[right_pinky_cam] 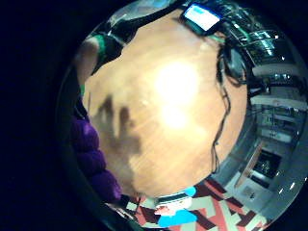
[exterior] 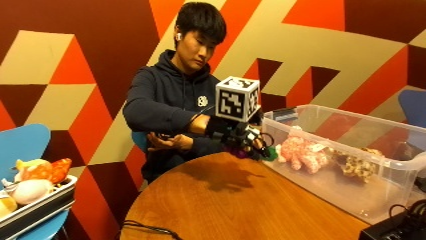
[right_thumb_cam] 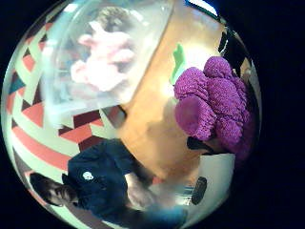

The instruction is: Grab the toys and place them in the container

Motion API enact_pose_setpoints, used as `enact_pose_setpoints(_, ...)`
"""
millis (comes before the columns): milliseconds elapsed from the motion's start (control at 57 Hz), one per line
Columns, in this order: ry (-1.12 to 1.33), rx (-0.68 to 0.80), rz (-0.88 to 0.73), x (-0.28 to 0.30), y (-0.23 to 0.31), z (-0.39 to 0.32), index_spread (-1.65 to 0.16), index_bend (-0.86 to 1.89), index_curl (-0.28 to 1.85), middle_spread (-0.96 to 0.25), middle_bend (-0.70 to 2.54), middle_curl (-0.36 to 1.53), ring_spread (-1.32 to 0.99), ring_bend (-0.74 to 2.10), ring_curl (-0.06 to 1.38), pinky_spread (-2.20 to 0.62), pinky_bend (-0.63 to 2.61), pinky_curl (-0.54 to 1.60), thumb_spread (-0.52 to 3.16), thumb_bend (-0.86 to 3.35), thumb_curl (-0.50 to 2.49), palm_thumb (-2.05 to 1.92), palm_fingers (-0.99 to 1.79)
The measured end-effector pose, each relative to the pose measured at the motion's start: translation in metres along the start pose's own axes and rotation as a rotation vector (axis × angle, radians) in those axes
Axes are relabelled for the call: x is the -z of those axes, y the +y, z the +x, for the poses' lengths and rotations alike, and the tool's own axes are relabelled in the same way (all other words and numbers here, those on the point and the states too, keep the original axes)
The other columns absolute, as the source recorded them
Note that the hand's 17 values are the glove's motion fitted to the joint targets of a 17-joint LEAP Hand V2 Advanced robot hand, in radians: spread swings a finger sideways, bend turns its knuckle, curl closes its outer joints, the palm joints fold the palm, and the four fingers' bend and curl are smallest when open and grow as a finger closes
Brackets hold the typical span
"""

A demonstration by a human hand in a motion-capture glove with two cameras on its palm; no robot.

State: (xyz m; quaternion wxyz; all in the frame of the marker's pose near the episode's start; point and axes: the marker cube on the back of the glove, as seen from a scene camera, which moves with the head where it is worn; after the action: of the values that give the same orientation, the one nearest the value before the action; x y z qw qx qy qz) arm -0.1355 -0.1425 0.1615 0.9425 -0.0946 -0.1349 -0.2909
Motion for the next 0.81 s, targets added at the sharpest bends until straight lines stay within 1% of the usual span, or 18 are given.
enact_pose_setpoints(53,-0.012,-0.002,0.047,0.024,0.0,-0.003,-0.11,1.02,0.77,-0.28,0.7,0.51,-0.3,0.31,0.17,-0.07,0.52,0.3,1.05,0.15,0.76,0.71,0.38)
enact_pose_setpoints(70,-0.017,-0.004,0.064,0.032,0.0,-0.004,-0.11,0.97,0.76,-0.28,0.66,0.5,-0.33,0.43,0.21,-0.11,0.57,0.31,1.04,0.15,0.76,0.72,0.48)
enact_pose_setpoints(105,-0.025,-0.006,0.095,0.048,0.0,-0.006,-0.1,0.92,0.76,-0.3,0.62,0.49,-0.36,0.52,0.22,-0.15,0.63,0.31,1.02,0.14,0.78,0.73,0.55)
enact_pose_setpoints(123,-0.026,-0.006,0.112,0.056,0.0,-0.007,-0.1,0.87,0.74,-0.3,0.58,0.48,-0.38,0.65,0.27,-0.23,0.71,0.34,0.98,0.14,0.79,0.73,0.72)
enact_pose_setpoints(140,-0.024,-0.006,0.13,0.063,0.0,-0.009,-0.11,0.83,0.73,-0.31,0.55,0.48,-0.39,0.67,0.26,-0.25,0.72,0.32,0.95,0.13,0.8,0.73,0.74)
enact_pose_setpoints(158,-0.02,-0.007,0.149,0.07,0.0,-0.011,-0.11,0.81,0.73,-0.32,0.53,0.47,-0.4,0.72,0.28,-0.28,0.75,0.33,0.93,0.13,0.81,0.74,0.78)
enact_pose_setpoints(211,-0.012,-0.003,0.209,0.09,0.0,-0.019,-0.11,0.78,0.74,-0.33,0.51,0.48,-0.42,0.82,0.34,-0.34,0.78,0.37,0.87,0.11,0.84,0.74,0.81)
enact_pose_setpoints(298,-0.05,0.02,0.294,0.124,0.0,-0.037,-0.11,0.75,0.78,-0.34,0.51,0.51,-0.44,0.89,0.4,-0.39,0.82,0.41,0.78,0.1,0.88,0.76,0.83)
enact_pose_setpoints(456,-0.123,0.083,0.409,0.169,-0.008,-0.076,-0.12,0.75,0.84,-0.36,0.53,0.56,-0.45,0.93,0.44,-0.42,0.84,0.43,0.65,0.09,0.95,0.78,0.83)
enact_pose_setpoints(527,-0.151,0.122,0.428,0.176,-0.017,-0.097,-0.12,0.76,0.87,-0.36,0.53,0.58,-0.46,0.94,0.45,-0.43,0.85,0.44,0.61,0.08,0.97,0.79,0.82)
enact_pose_setpoints(597,-0.054,0.252,0.441,0.171,-0.031,-0.107,-0.11,0.76,0.9,-0.36,0.54,0.6,-0.46,0.95,0.46,-0.44,0.85,0.44,0.57,0.08,1.0,0.79,0.82)
enact_pose_setpoints(614,-0.045,0.266,0.437,0.169,-0.034,-0.111,-0.11,0.76,0.9,-0.36,0.54,0.61,-0.46,0.95,0.47,-0.44,0.86,0.44,0.56,0.08,1.0,0.79,0.82)
enact_pose_setpoints(702,-0.172,0.141,0.382,0.162,-0.055,-0.14,-0.11,0.76,0.93,-0.37,0.54,0.63,-0.46,0.95,0.48,-0.44,0.86,0.44,0.52,0.07,1.03,0.8,0.81)
enact_pose_setpoints(755,-0.168,0.124,0.359,0.153,-0.067,-0.149,-0.11,0.75,0.95,-0.37,0.54,0.65,-0.46,0.96,0.49,-0.44,0.87,0.45,0.5,0.07,1.04,0.8,0.8)
enact_pose_setpoints(808,-0.157,0.138,0.332,0.142,-0.077,-0.158,-0.12,0.74,0.97,-0.38,0.53,0.66,-0.47,0.96,0.49,-0.44,0.87,0.45,0.49,0.06,1.05,0.8,0.77)
